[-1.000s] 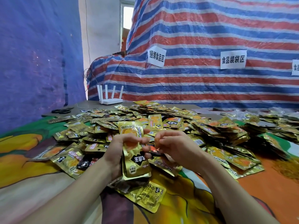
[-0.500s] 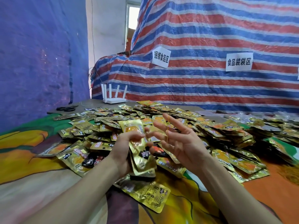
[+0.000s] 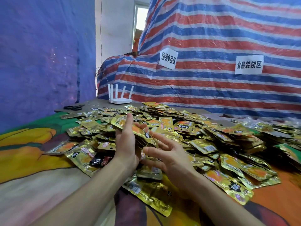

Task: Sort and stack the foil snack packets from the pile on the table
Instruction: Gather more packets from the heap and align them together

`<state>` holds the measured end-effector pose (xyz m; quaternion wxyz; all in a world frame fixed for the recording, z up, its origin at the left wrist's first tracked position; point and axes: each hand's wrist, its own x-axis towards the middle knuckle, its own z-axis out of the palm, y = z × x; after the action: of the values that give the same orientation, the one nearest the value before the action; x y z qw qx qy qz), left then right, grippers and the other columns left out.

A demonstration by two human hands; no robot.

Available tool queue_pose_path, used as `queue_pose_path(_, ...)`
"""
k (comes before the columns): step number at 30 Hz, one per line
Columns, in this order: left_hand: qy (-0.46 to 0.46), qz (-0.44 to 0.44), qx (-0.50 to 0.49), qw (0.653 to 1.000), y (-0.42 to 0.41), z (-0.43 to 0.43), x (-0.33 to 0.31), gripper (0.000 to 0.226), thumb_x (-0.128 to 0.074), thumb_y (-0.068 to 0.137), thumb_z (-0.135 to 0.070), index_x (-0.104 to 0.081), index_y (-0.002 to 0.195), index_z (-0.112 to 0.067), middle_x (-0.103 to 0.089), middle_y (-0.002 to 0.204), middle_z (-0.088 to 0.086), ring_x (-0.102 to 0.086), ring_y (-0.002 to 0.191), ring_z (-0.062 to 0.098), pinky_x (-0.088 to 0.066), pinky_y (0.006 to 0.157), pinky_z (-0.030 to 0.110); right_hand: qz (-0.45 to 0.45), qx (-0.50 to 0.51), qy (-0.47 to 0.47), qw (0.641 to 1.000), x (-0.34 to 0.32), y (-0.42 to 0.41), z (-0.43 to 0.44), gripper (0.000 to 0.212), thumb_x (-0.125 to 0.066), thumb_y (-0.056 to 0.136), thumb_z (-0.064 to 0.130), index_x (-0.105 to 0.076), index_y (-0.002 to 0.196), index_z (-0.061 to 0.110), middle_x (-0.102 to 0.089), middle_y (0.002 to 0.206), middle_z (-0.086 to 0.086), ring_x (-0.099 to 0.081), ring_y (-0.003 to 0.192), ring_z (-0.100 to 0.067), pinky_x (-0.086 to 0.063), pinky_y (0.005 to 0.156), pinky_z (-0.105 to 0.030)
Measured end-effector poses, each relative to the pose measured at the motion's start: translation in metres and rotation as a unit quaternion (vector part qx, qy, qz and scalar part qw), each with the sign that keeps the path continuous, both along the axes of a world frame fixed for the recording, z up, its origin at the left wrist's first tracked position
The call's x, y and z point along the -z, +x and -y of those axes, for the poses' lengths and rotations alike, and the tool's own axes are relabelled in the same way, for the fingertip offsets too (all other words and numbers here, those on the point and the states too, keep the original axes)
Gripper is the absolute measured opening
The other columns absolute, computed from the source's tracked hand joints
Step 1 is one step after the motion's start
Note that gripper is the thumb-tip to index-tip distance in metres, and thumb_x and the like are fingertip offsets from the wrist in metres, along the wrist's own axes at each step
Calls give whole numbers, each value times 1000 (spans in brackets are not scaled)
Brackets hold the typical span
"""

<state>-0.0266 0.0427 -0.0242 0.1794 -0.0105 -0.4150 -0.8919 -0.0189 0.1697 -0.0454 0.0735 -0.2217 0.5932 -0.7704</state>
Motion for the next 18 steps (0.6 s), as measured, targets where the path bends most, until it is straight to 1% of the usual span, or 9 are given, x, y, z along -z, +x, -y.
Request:
queue_pose_path(3, -63, -34, 36, 997, 2, -5, 4, 42, -49, 97, -54, -71, 87, -21, -77, 94, 9, -75, 84, 27, -60, 70, 43, -26, -9, -7, 1000, 4, -2, 1, 70, -89, 65, 9, -68, 130, 23, -73, 120, -1, -73, 106, -29, -60, 87, -44)
queue_pose_path(5, -114, -63, 58, 990, 0, -6, 8, 51, -40, 102, -50, -78, 76, -31, -78, 96, 4, -75, 90, 20, -56, 76, 37, -52, 31, 5, 998, 4, -2, 0, 67, -91, 60, 19, -70, 123, 29, -71, 125, 0, -69, 114, -27, -55, 98, -51)
queue_pose_path(7, -151, -78, 79, 982, 0, -6, 10, 51, -35, 103, -51, -80, 89, -31, -77, 105, 2, -73, 101, 16, -54, 84, 33, -81, 83, 8, 993, 4, -2, -1, 63, -92, 57, 27, -72, 116, 35, -69, 127, 9, -64, 123, -18, -52, 103, -49)
queue_pose_path(9, -163, -73, 117, 977, 1, -6, 12, 52, -39, 98, -57, -76, 112, -24, -73, 119, 4, -68, 113, 17, -53, 91, 33, -132, 105, 36, 985, 1, 2, -2, 64, -91, 56, 34, -69, 114, 48, -66, 123, 28, -59, 122, 3, -56, 96, -29)
queue_pose_path(11, -160, -61, 143, 975, 1, -6, 14, 53, -45, 92, -61, -73, 118, -25, -69, 127, 4, -64, 120, 19, -53, 97, 36, -176, 104, 89, 975, -2, 8, -1, 73, -89, 55, 42, -59, 118, 63, -55, 115, 51, -50, 113, 25, -51, 83, -6)
queue_pose_path(12, -157, -60, 149, 974, 0, -6, 14, 51, -45, 93, -59, -73, 119, -26, -69, 127, 3, -64, 120, 20, -53, 96, 37, -172, 96, 100, 975, -1, 6, -2, 74, -89, 57, 41, -58, 121, 63, -54, 117, 50, -51, 114, 24, -51, 87, -8)
queue_pose_path(15, -131, -48, 156, 978, -3, -5, 14, 49, -37, 103, -52, -69, 125, -21, -72, 121, 8, -69, 113, 26, -60, 82, 38, -119, 110, 71, 984, -4, 4, -3, 54, -85, 64, 34, -72, 115, 45, -69, 122, 17, -66, 114, -5, -54, 100, -36)
queue_pose_path(16, -119, -44, 163, 978, -4, -4, 14, 51, -36, 103, -51, -67, 127, -18, -71, 121, 12, -69, 112, 30, -60, 82, 43, -125, 151, 77, 977, -6, 4, -4, 45, -84, 65, 34, -75, 108, 42, -72, 116, 15, -67, 109, -5, -53, 99, -36)
queue_pose_path(18, -104, -39, 178, 978, -4, -4, 15, 53, -41, 101, -50, -67, 126, -12, -70, 122, 18, -68, 113, 33, -58, 88, 47, -182, 211, 126, 952, -9, 3, -11, 42, -88, 69, 31, -74, 107, 41, -71, 112, 20, -65, 106, 2, -52, 94, -25)
